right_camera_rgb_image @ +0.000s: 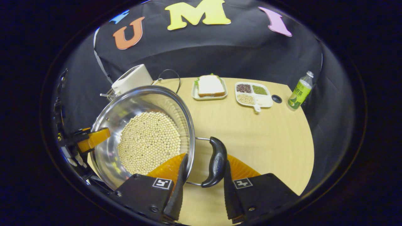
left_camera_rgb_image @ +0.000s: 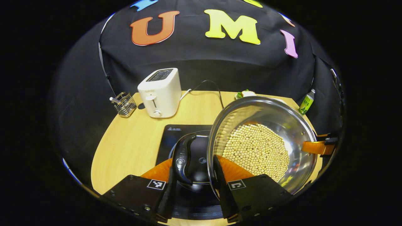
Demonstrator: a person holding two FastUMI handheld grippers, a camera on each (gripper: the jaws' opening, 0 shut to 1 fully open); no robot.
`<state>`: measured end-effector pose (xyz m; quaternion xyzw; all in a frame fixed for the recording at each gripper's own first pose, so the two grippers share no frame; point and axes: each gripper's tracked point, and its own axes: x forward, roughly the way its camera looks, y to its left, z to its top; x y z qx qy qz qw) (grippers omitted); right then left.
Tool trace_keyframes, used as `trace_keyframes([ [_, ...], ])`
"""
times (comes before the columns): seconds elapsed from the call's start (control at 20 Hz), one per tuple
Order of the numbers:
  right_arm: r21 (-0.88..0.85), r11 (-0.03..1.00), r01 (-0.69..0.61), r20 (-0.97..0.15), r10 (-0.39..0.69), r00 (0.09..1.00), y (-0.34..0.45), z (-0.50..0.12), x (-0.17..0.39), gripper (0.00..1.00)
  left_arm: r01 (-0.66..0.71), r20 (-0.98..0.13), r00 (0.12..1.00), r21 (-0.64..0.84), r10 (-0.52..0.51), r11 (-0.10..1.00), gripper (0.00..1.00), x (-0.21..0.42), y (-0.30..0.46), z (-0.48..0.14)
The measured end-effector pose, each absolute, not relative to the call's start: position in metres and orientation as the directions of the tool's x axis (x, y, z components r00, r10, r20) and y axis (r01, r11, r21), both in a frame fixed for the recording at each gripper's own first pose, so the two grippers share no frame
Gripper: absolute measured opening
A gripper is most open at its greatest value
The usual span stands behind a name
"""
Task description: First push the handle of the pot to place it horizontally, then grasp the pot with both hands and set it on the induction cooktop.
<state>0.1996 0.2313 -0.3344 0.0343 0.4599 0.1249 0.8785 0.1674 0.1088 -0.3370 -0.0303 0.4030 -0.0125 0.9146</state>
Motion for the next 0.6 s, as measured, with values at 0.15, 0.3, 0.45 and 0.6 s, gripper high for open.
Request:
trace_keyframes([
  [0.15,0.177,0.967,-0.182,-0.806,0.249,0.537,0.263,-0.338,0.197,0.55,-0.004,-0.740,0.671,-0.062,-0.044,0.998,0.57,0.169,0.141,-0.344],
  [0.3,0.181,0.969,-0.167,-0.811,0.243,0.533,0.289,-0.345,0.198,0.55,0.002,-0.744,0.666,-0.062,-0.048,0.998,0.56,0.173,0.164,-0.354],
  [0.45,0.182,0.972,-0.149,-0.817,0.234,0.527,0.306,-0.352,0.196,0.55,0.013,-0.747,0.663,-0.059,-0.053,0.998,0.56,0.176,0.179,-0.365],
  [0.6,0.180,0.975,-0.128,-0.828,0.221,0.516,0.316,-0.361,0.195,0.55,0.013,-0.756,0.653,-0.061,-0.054,0.998,0.57,0.179,0.186,-0.373],
])
